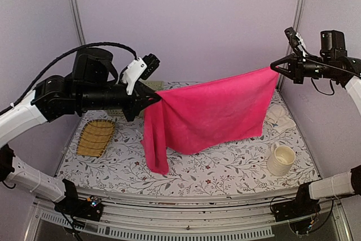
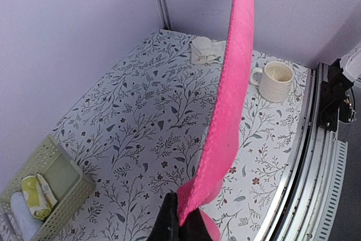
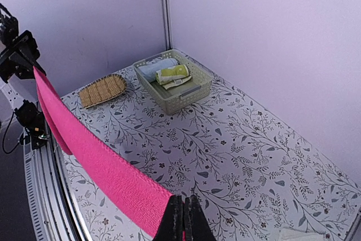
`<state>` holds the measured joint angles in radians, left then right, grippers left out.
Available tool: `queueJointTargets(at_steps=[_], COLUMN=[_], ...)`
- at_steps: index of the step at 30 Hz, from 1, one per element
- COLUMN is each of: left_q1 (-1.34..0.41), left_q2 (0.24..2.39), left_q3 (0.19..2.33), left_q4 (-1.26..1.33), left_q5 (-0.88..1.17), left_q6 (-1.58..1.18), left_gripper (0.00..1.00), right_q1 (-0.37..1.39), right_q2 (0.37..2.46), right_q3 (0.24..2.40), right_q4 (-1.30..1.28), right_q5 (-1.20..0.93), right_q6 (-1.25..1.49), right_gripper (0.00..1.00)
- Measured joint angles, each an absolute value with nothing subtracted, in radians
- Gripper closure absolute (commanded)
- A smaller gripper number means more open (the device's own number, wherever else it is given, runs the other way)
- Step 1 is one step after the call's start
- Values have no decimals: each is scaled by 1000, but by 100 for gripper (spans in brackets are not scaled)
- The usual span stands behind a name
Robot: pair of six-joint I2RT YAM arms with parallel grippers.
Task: Roll the towels
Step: Flatten out the towel at the center of the board.
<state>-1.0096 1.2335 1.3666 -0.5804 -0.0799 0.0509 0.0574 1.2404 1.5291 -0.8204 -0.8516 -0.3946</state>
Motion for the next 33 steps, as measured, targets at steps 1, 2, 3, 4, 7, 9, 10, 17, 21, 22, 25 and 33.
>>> queueJointTargets(at_steps=[1, 2, 3, 4, 7, 9, 10, 17, 21, 22, 25, 33], left_q1=[-1019, -1021, -1011, -994, -894, -799, -756, -603, -611, -616, -625, -628], left_q2=[1219, 1203, 1193, 1192, 1253, 1357, 1431, 1983, 1978, 1942, 1788, 1677], left_q3=[1366, 1363, 1356, 1348, 1324, 1317, 1319, 1561, 1579, 1554, 1408, 1129], left_q4=[-581, -578, -569, -558, -513, -456, -424, -477, -526, -529, -524, -522], left_q5=[-90, -106, -123, -130, -85, -29, -9, -14, -43, -49, -49, 64], left_q6=[47, 44, 44, 44, 44, 43, 46, 10, -40, -59, -135, -327], left_gripper=[100, 100, 100, 100, 91, 79, 73, 50, 51, 52, 58, 57], right_q1=[57, 57, 57, 57, 60, 61, 61, 57, 57, 56, 56, 56], right_q2=[1209, 1188, 1176, 1172, 1227, 1342, 1405, 2052, 2213, 2213, 2169, 2077], right_q3=[1518, 1510, 1499, 1488, 1474, 1476, 1483, 1774, 1916, 1913, 1868, 1778], right_q4=[-821, -820, -815, -810, -771, -712, -689, -623, -648, -653, -635, -618], right_q5=[-854, -855, -852, -846, -805, -752, -728, -548, -498, -495, -496, -534], right_q6=[-402, -405, -407, -408, -395, -374, -365, -282, -249, -245, -239, -240], right_gripper=[98, 98, 98, 98, 98, 99, 99, 98, 98, 98, 98, 98])
